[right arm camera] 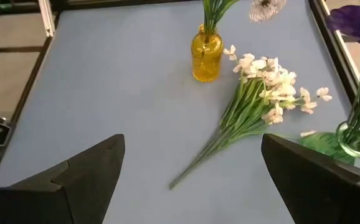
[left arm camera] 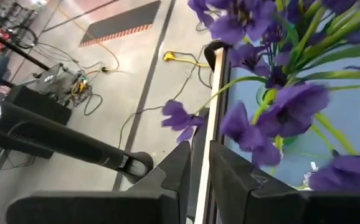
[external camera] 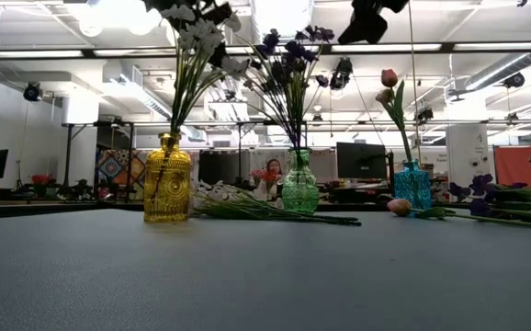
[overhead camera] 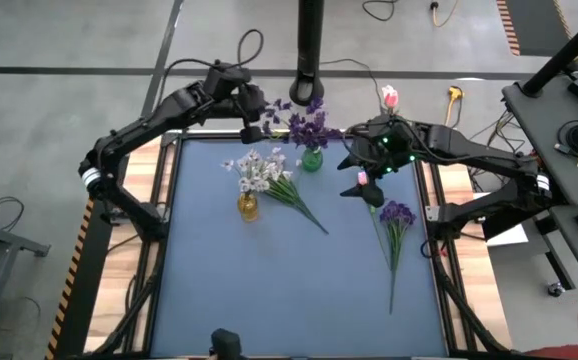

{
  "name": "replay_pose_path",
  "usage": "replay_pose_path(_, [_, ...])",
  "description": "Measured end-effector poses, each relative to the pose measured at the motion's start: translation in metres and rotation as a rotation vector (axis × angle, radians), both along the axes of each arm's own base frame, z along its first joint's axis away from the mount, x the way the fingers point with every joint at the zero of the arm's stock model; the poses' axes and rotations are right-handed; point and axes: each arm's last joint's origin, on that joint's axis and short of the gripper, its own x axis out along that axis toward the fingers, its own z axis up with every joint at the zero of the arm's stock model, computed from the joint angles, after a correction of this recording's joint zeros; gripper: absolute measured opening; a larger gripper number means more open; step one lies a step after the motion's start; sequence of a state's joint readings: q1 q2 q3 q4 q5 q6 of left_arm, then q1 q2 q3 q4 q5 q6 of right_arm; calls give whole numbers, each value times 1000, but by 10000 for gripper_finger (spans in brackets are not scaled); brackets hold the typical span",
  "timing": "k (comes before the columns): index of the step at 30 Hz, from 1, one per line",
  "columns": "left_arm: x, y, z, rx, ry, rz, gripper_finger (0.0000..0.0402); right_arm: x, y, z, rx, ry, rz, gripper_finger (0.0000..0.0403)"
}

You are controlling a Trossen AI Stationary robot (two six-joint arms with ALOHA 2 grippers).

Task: Sort flowers into vase by color
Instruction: Put the left purple flowers into the green vase, then put the white flowers into the yellow vase

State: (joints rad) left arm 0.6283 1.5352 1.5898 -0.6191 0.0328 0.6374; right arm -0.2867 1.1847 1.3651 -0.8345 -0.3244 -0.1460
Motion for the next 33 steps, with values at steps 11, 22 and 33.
replay_pose_path(11, [-39, -50, 48, 93, -97, 76, 42, -8, 21, -6, -23, 81, -203, 370])
replay_pose_path(22, [-44, -143, 67, 41, -176, -73, 42, -9, 62, -54, 15, 236, -326, 370])
replay_pose_path(33, [-38, -238, 37, -258, -52, -134, 42, 1, 79, -139, 28, 185, -384, 370])
